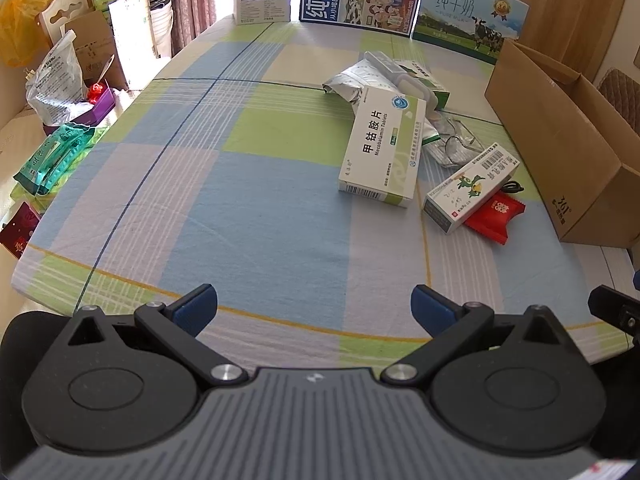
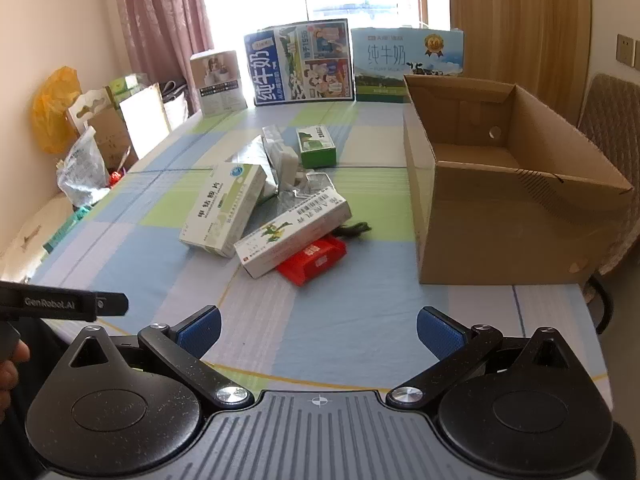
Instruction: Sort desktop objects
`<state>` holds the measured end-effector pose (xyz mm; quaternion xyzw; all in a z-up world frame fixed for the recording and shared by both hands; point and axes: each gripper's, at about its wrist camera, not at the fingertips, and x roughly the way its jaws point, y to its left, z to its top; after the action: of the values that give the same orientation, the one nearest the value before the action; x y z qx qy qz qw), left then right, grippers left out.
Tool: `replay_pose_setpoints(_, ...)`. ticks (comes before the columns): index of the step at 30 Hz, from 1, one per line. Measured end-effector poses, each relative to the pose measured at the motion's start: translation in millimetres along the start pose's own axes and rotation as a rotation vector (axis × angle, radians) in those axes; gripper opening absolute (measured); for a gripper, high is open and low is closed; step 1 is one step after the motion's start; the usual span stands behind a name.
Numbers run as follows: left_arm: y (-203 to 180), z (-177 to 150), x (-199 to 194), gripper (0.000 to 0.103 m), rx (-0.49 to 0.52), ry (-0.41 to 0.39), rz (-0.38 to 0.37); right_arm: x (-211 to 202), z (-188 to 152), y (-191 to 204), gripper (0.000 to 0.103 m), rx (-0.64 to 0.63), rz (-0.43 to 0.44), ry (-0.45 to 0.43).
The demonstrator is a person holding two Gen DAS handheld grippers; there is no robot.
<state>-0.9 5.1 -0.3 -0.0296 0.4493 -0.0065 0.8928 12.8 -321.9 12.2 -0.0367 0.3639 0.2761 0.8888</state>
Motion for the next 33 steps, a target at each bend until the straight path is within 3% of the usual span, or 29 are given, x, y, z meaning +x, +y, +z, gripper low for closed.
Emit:
replay_pose_setpoints(17,0,0,0,0.102,0.000,0.004,0.000,1,2,4,0.101,-0.009,0.043,0.010)
replay_pose_setpoints(22,0,0,0,0.102,0.001,0.003,0.000,1,1,9,0.101,-0.070,0.077,0.033)
replay_pose_setpoints(33,0,0,0,0.102,-0.001,0.002,0.002,2,-1,12,0.101,-0.096,0.042,0.036)
